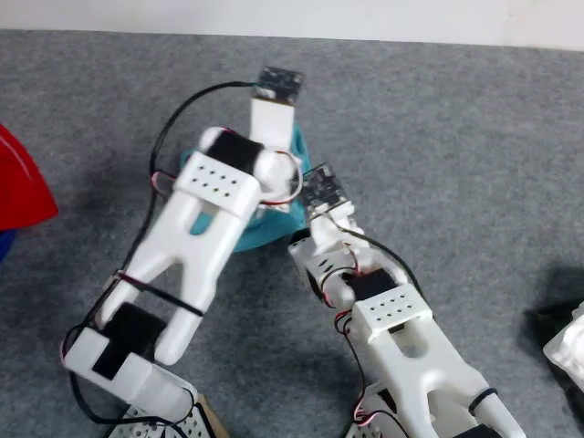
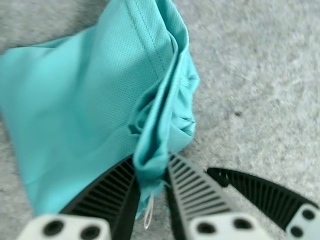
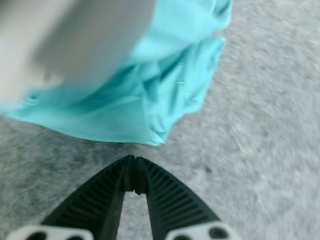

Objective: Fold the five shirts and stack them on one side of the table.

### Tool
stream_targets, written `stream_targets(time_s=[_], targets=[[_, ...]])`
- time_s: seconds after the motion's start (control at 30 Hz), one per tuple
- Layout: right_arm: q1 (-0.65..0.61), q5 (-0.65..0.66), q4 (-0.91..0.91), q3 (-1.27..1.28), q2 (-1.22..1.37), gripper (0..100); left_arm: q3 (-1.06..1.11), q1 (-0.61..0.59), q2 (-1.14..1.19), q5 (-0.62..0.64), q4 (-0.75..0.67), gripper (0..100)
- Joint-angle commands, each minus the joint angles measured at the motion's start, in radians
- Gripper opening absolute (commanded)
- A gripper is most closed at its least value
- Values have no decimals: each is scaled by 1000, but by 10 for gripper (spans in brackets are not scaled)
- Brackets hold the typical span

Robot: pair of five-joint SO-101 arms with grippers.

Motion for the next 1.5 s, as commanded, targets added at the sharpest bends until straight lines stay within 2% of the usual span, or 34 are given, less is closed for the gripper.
stream_targets(time_s=[0.0, 0.13, 0.33, 0.47, 0.6, 0.67, 0.77, 0.83, 0.9, 1.1, 1.27, 1.47], targets=[[105, -112, -13, -36, -33, 8, -48, 56, 27, 84, 5, 194], [183, -245, 18, -77, -33, 8, -56, 50, 36, 149, 3, 292], [191, -298, 31, -97, -33, 8, -56, 4, 36, 169, -38, 302], [182, -298, 31, -99, -33, 8, -120, -108, 10, 169, -26, 302], [134, -292, 31, -104, -31, 14, -157, -249, -74, 170, 54, 302], [117, -292, 31, -105, -25, 45, -154, -300, -119, 170, 97, 302], [111, -295, 27, -122, -21, 159, -104, -360, -145, 170, 149, 302], [104, -298, 27, -134, -21, 207, -8, -392, -147, 170, 106, 302], [74, -296, 27, -159, -19, 214, 116, -417, -145, 187, 3, 302], [-35, -299, 27, -206, -16, 217, 400, -444, -156, 338, -247, 302], [-45, -299, 31, -326, 140, 217, 483, -464, -156, 347, -416, 302], [18, -298, 31, -526, 409, 217, 521, -464, -147, 345, -503, 302]])
